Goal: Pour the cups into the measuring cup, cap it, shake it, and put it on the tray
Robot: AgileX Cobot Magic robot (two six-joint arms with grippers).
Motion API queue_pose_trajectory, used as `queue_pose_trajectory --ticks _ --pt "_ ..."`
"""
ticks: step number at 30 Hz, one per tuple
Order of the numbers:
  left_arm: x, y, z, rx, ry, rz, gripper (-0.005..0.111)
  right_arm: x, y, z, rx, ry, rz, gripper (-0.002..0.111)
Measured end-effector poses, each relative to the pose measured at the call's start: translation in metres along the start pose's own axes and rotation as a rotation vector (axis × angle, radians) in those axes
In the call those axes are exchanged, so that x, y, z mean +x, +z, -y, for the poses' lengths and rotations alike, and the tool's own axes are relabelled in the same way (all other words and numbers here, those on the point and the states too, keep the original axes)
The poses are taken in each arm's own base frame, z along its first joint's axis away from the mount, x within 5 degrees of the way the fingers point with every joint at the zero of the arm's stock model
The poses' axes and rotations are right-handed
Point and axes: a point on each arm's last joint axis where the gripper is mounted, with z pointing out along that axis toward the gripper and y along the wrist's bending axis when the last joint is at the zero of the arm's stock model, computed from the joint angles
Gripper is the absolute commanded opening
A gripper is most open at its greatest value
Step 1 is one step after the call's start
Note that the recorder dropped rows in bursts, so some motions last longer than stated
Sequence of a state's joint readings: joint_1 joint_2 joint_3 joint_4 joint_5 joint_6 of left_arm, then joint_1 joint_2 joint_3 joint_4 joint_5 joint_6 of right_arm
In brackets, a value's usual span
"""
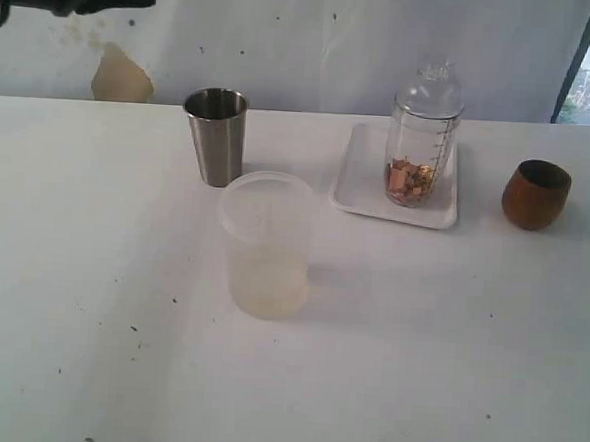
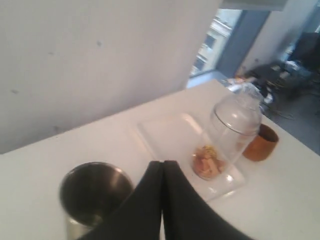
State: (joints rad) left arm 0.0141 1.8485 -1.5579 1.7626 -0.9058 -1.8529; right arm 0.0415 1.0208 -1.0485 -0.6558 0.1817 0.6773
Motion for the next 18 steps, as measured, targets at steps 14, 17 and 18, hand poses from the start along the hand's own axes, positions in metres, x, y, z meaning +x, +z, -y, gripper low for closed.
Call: queue_pose_trajectory --ticks 14,17,18 --pt "0.012 -0.176 0.098 -0.685 0.069 0.346 0.000 0.006 -0.124 0.012 -0.031 0.103 0.154 0.000" --pt "0.028 -0.196 0.126 -0.710 0.082 0.407 0.000 0.009 -0.155 0.013 -0.066 0.107 0.189 0.000" --pt "0.034 -0.201 0.136 -0.705 0.089 0.423 0.000 0.011 -0.165 0.012 -0.086 0.119 0.191 0.000"
